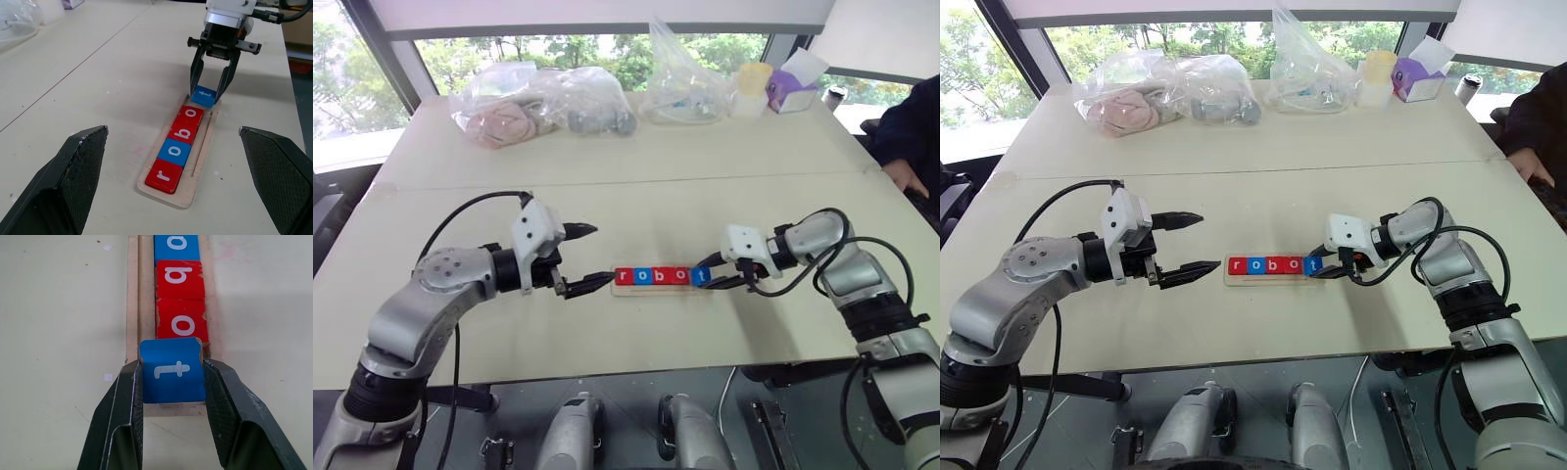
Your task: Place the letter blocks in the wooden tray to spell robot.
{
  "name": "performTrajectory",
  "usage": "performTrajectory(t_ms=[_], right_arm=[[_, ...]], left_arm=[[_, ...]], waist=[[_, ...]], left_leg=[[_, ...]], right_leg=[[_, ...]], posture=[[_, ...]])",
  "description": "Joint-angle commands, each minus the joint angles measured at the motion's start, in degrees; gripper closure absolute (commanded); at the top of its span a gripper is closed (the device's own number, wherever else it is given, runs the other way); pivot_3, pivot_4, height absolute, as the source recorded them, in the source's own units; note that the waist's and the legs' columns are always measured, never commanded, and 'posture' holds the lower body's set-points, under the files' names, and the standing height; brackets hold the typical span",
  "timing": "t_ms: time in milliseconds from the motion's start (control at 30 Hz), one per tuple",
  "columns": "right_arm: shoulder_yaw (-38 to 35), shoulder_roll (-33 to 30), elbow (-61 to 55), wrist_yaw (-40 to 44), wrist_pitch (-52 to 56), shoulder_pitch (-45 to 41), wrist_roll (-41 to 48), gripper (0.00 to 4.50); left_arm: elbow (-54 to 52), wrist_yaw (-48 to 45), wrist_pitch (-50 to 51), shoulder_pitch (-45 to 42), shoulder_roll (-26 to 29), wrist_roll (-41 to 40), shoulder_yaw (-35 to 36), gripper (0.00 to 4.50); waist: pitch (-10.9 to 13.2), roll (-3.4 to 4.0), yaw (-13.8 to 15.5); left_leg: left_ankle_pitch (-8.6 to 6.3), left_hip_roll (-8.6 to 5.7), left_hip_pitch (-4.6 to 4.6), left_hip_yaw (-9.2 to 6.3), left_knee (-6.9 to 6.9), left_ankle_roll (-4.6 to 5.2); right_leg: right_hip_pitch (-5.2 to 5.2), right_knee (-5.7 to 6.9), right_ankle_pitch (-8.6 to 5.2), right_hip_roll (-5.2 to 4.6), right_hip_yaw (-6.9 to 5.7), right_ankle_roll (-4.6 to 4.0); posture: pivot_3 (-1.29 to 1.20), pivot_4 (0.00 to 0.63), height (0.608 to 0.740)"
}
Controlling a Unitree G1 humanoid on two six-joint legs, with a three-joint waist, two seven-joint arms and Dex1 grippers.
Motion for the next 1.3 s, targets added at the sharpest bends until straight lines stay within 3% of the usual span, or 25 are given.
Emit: performTrajectory(t_ms=[33,567,767,800,1033,1167,1300], right_arm=[[-0.5,0.2,0.2,-0.2,-0.8,-2.0,0.1,3.36],[-0.5,0.5,1.4,0.1,0.7,-3.1,-0.1,3.36],[-0.4,0.7,1.3,-0.2,1.0,-3.3,-0.3,0.37],[-0.5,0.6,0.8,-0.1,1.4,-3.3,-0.1,0.06],[-3.2,1.6,-1.0,-2.5,4.7,-4.4,2.2,0.06],[-5.5,3.7,4.8,-12.8,1.0,-7.1,-0.3,0.06],[-4.4,3.2,8.2,-17.5,-4.3,-6.7,-3.7,0.06]], left_arm=[[-2.1,0.7,0.0,0.0,0.3,-0.8,1.8,0.00],[-2.8,1.6,0.4,0.3,0.2,-1.1,1.7,0.00],[-2.7,1.6,0.4,0.4,0.3,-1.2,1.7,0.00],[-2.6,1.6,0.5,0.4,0.3,-1.3,1.8,0.00],[-2.7,1.6,0.5,0.5,0.4,-1.5,1.8,0.00],[-2.5,1.6,0.5,0.3,0.3,-1.5,1.6,0.00],[-2.4,1.5,0.5,0.0,0.2,-1.6,1.4,0.00]], waist=[[0.0,0.00,0.0],[0.0,0.00,0.0],[0.0,0.00,0.0],[0.0,0.00,0.0],[0.0,0.00,0.0],[0.0,0.00,-0.1],[0.0,0.00,0.1]], left_leg=[[0.00,0.00,0.00,0.00,0.00,0.00],[0.00,0.00,0.00,0.00,0.00,0.00],[0.00,0.00,0.00,0.00,0.00,0.00],[0.00,0.00,0.00,0.00,0.00,0.00],[0.00,0.00,0.00,0.00,0.00,0.00],[0.01,0.00,0.00,0.00,0.00,-0.01],[0.02,-0.01,0.00,-0.01,-0.02,-0.03]], right_leg=[[0.00,0.00,0.00,0.00,0.00,0.00],[0.00,0.00,0.00,0.01,0.00,0.00],[0.01,0.00,0.00,0.01,0.00,0.00],[0.01,0.00,0.00,0.01,0.00,0.01],[0.00,0.00,0.00,0.01,0.00,0.01],[0.00,0.01,0.01,0.01,0.00,0.00],[0.01,0.00,0.00,0.01,-0.01,0.00]], posture=[[0.00,0.150,0.725],[0.00,0.150,0.725],[0.00,0.150,0.725],[0.00,0.150,0.725],[0.00,0.150,0.725],[0.00,0.150,0.725],[0.00,0.150,0.725]])
